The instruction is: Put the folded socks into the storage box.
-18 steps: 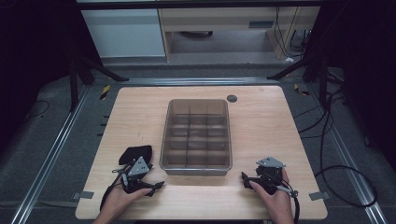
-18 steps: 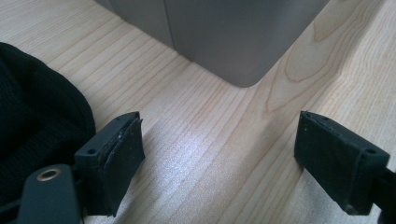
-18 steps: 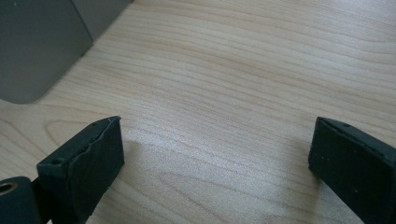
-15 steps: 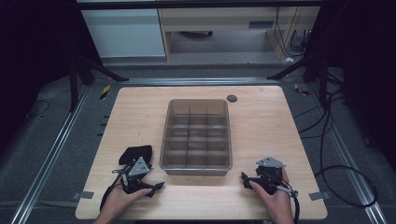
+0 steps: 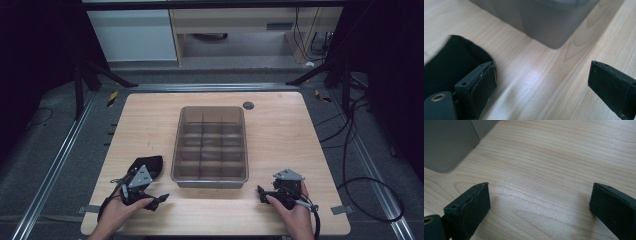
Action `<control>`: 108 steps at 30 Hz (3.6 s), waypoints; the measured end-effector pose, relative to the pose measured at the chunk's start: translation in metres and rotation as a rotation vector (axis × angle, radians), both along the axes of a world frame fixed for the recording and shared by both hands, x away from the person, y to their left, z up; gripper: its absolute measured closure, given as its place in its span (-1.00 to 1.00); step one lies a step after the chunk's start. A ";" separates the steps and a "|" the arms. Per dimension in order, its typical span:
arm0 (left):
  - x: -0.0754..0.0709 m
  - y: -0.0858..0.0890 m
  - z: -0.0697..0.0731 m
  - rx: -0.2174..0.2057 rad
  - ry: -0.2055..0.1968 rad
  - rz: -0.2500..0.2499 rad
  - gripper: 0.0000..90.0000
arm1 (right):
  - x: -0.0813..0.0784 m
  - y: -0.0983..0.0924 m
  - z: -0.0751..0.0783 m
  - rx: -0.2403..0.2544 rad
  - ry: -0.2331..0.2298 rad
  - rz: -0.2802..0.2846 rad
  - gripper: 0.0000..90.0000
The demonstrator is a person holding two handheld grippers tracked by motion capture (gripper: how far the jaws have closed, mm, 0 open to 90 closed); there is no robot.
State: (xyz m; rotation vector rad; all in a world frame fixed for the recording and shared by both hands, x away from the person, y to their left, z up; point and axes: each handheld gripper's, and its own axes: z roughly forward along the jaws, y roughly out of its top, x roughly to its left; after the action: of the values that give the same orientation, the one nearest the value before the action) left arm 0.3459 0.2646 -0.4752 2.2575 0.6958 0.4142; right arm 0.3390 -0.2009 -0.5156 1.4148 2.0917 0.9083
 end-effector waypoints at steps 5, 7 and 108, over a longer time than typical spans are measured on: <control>0.013 0.017 0.011 0.020 0.009 0.045 -0.81 | 0.000 0.000 0.000 0.000 0.001 -0.003 -0.92; 0.020 0.023 0.015 0.020 0.015 0.069 -0.78 | 0.000 0.000 0.000 0.001 0.002 -0.003 -0.92; 0.081 0.022 0.021 0.422 0.121 -0.178 0.49 | 0.000 0.001 0.000 0.002 0.003 0.018 -0.92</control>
State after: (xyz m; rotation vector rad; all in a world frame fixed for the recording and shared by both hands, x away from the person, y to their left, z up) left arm 0.4264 0.2866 -0.4542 2.7367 0.4931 0.3654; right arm 0.3387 -0.2004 -0.5155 1.4013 2.1100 0.9165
